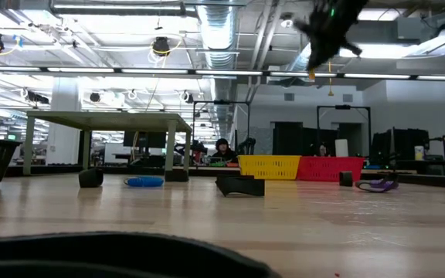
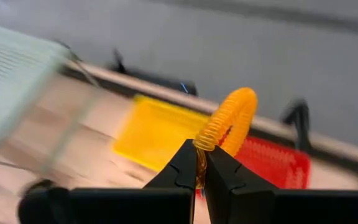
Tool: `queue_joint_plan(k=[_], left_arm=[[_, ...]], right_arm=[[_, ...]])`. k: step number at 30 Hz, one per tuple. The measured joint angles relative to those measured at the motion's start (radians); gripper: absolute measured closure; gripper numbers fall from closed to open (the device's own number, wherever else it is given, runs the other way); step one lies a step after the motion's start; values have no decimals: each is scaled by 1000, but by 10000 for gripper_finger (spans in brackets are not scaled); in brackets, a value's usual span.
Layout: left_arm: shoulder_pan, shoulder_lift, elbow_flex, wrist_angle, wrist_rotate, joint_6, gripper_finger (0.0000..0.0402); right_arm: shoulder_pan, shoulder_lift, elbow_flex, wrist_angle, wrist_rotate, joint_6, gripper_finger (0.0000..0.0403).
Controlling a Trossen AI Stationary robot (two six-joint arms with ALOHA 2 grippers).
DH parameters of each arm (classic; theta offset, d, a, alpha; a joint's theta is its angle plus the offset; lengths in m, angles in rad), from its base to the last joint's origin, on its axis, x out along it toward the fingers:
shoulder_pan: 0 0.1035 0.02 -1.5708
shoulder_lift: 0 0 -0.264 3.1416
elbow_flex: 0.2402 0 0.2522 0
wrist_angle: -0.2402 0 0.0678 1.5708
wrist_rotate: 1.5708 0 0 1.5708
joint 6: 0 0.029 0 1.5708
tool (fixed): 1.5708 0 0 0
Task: Pick & Place Office Desk Supplies
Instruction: Put the orange spring keychain into the red basket
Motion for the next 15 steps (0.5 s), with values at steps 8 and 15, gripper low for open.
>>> queue_joint_plan(k=[8,15], left_arm=[[27,-125,0,-56,1,110,275],[56,-208,0,-66,-56,207,275]], right_arm=[[-165,168,-1,-50,-116,8,398],[-222,317,0,-126,-130,3,398]])
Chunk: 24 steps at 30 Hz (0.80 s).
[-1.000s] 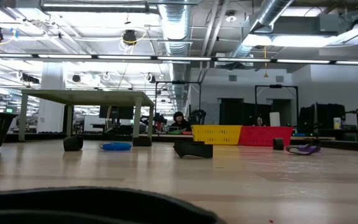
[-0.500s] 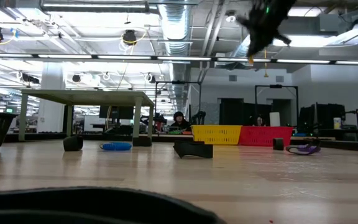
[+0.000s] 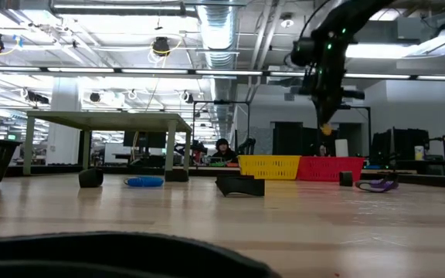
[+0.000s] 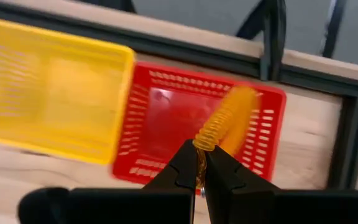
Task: Pick & Place Office Desk Supplies
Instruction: Put the orange spring keychain into the red basket
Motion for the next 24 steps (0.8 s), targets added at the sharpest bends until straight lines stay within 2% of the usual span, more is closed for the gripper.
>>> queue_joint_plan(k=[10,19,24], left_arm=[[12,-24,0,-4,-4,33,275],[10,-15,0,-1,-3,33,275],[10,-15,0,-3,-3,33,275]], right_arm=[[-32,114,0,-19,-10,8,398],[-31,141,0,-20,-32,-4,396],[-37,141,0,-43,-49,-31,362]])
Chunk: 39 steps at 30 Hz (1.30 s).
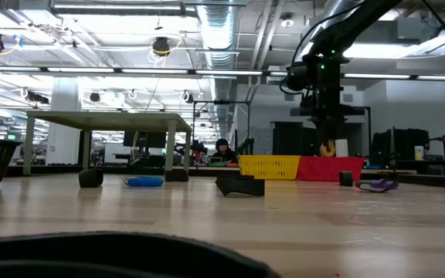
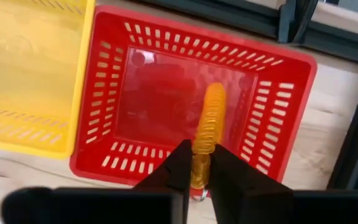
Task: Pick & Place Office Desk Supplies
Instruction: Put the orange spring keychain into the red basket, then put the red spring keychain into the red basket
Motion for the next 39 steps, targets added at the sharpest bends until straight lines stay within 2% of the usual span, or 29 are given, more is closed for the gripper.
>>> queue_joint_plan(k=[12,16,21,27,33,39], left_arm=[[0,0,0,-8,1,-4,275],[0,-1,0,-85,19,-24,275],[0,-4,0,-226,64,-117,275],[-1,6,0,-470,230,-256,275],[0,57,0,-714,487,-396,275],[0,205,59,-912,756,-370,275]], right_arm=[[12,-10,0,24,-1,-18,288],[39,-83,0,75,-1,-36,275],[91,-238,0,161,-5,-13,271],[187,-435,0,224,-6,44,274],[274,-572,0,247,0,161,273],[358,-645,0,232,51,250,273]])
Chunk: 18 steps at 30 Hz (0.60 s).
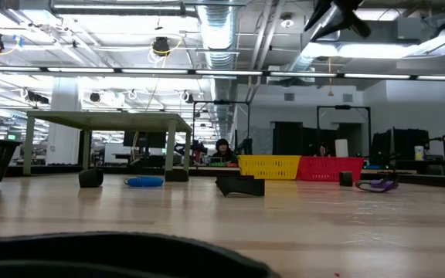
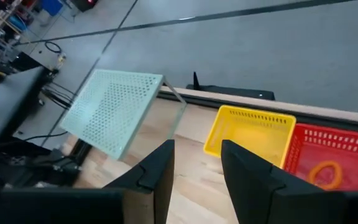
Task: Pick & Place Office Desk Supplies
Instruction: Put the red spring keychain into the red basket
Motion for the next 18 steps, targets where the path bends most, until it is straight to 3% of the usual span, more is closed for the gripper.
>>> queue_joint_plan(k=[4,13,18], left_arm=[[6,131,90,-147,88,88,275],[41,388,169,-521,63,303,271],[31,471,169,-580,16,255,251]], right_arm=[[48,-24,0,-20,44,42,273],[151,-36,0,-99,91,82,273],[194,-38,0,-127,119,89,273]])
